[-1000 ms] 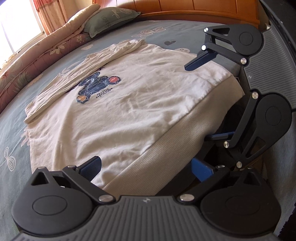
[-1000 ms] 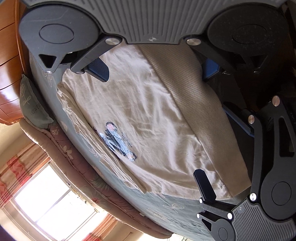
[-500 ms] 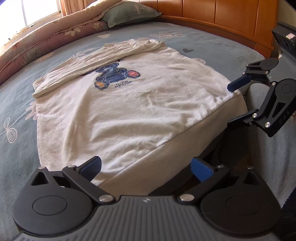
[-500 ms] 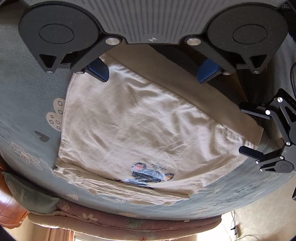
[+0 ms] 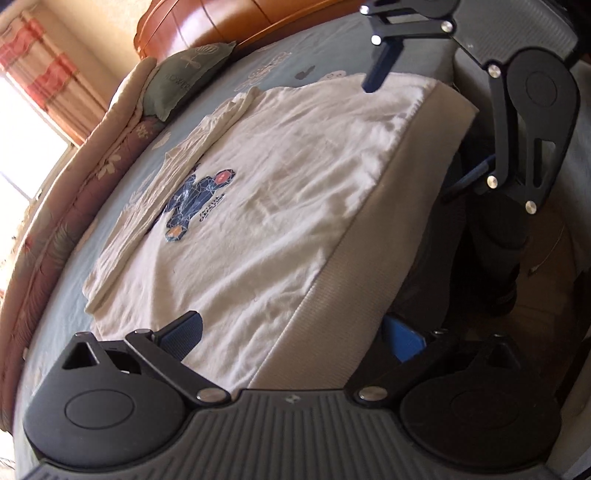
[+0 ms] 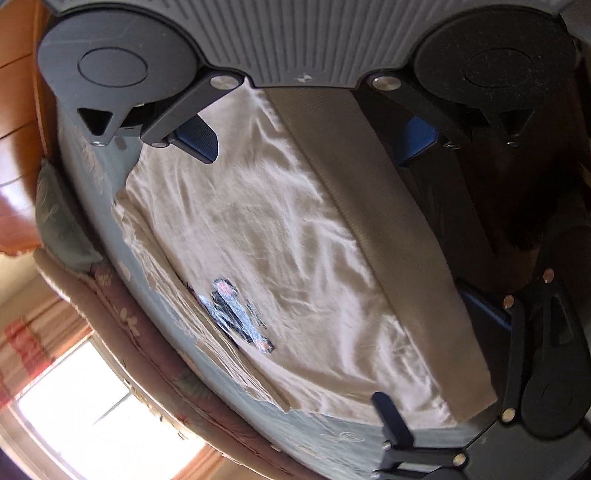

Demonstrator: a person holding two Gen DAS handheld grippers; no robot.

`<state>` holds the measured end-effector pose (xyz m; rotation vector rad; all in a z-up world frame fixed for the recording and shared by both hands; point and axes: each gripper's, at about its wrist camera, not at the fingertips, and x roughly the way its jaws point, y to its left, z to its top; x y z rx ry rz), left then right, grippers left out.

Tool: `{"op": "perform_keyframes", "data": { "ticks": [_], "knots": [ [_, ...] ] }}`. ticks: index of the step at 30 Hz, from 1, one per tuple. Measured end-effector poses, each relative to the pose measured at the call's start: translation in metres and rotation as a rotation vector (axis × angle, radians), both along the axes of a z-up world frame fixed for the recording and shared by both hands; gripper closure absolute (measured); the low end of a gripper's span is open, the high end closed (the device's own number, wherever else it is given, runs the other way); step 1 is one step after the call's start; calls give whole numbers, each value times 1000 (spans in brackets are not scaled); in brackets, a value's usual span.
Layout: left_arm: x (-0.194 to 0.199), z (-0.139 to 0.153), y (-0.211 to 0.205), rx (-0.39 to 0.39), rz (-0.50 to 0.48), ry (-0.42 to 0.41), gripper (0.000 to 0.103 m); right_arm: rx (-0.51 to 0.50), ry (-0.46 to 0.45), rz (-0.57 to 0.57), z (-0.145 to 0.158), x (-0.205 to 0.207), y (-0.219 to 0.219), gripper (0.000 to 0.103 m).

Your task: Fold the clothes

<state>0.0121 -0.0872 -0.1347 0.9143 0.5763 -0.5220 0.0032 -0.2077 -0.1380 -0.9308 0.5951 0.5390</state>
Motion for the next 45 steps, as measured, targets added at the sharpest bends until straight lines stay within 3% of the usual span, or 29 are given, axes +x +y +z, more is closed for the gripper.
{"op": "perform_keyframes", "data": {
  "ticks": [5,9,13,20,25,33,39,45],
  "knots": [
    [1,-12,-10,72,-57,-37,1,-132,-147,74,-22,-4,10,0],
    [1,-7,-17,25,-82,-15,1,-111,-235,77,-11,-7,9,0],
    [5,-3,-29,19,-101,-34,1,-85,-192,82,5,-4,4,0],
    [19,9,-42,-47,-91,-27,1,42,-211,20,43,9,-9,0],
    [31,16,-41,-78,-66,21,0,109,-192,-26,54,19,-17,0],
    [36,32,-34,-95,-26,-40,1,135,-158,-35,47,9,-20,0],
    [40,41,-29,-164,12,-43,1,166,-125,-35,47,10,-16,0],
    [38,44,-28,-174,11,-40,1,182,-137,-45,31,19,2,0]
  ]
}}
